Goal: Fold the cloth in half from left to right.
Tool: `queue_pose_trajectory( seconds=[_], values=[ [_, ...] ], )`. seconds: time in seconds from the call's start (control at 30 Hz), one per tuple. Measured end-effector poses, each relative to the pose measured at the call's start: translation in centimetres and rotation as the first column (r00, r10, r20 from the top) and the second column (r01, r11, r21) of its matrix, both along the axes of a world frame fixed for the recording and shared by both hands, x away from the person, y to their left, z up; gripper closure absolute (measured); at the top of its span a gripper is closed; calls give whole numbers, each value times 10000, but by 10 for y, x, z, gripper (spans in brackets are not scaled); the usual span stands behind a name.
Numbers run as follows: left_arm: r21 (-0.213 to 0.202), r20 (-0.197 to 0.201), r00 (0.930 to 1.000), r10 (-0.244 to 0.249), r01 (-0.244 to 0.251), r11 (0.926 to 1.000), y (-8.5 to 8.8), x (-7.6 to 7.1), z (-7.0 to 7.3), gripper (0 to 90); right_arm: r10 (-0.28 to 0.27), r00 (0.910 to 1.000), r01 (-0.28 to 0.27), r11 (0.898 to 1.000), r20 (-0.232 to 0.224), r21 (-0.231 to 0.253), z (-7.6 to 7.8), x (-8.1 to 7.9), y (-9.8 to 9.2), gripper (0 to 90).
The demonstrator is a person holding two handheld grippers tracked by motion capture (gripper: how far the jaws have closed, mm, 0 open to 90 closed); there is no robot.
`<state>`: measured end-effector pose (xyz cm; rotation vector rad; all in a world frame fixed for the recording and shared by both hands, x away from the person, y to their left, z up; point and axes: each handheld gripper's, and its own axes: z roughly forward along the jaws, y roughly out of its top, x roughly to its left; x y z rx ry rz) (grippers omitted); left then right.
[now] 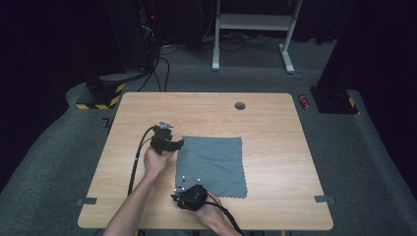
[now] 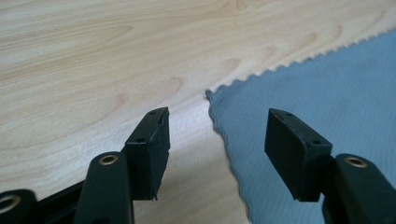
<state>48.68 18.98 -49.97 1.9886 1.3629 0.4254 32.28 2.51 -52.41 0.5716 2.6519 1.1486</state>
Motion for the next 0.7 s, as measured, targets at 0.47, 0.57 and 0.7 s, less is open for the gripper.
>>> queue_pose_trajectory(
  seconds=[0.47, 0.57, 0.7],
  values=[
    [979, -168, 9991, 401, -383, 9945, -19, 20, -12, 469, -100, 9996, 107, 9996, 266, -254, 1, -5, 0, 770],
    [1120, -117, 9996, 244, -230, 9934, -23, 21, -11, 530, -113, 9994, 124, 9994, 326, -320, 1, -6, 0, 810],
    [1027, -88, 9999, 79, -69, 9947, -25, 20, -11, 656, -177, 9984, 200, 9989, 544, -429, 1, -5, 0, 884]
  ],
)
